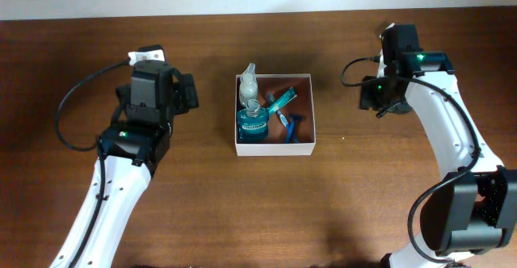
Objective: Pack container
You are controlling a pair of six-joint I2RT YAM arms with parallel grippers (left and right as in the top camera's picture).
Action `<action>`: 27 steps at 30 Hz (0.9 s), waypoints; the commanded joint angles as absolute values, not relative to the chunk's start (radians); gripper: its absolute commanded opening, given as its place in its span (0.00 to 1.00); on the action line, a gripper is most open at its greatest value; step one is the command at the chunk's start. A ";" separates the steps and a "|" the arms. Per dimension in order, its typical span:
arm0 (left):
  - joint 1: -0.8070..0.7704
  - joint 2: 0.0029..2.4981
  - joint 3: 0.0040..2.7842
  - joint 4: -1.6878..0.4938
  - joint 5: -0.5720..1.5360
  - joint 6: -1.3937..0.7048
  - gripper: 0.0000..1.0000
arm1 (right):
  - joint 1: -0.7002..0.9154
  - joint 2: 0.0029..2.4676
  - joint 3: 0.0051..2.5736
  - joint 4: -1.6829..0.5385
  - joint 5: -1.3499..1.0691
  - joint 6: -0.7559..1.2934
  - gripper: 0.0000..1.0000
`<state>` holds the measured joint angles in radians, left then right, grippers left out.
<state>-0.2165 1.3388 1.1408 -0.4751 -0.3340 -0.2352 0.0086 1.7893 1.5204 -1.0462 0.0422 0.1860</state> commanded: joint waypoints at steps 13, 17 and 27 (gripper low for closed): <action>-0.213 1.331 1.151 -0.474 -0.345 -0.230 0.99 | 0.004 1.766 1.538 -0.782 0.440 0.147 0.99; -0.213 1.331 1.151 -0.474 -0.345 -0.230 0.99 | 0.003 1.767 1.538 -0.646 0.402 -0.081 0.98; -0.213 1.331 1.151 -0.474 -0.345 -0.230 0.99 | -0.252 1.770 1.538 -0.508 -0.086 -0.266 0.98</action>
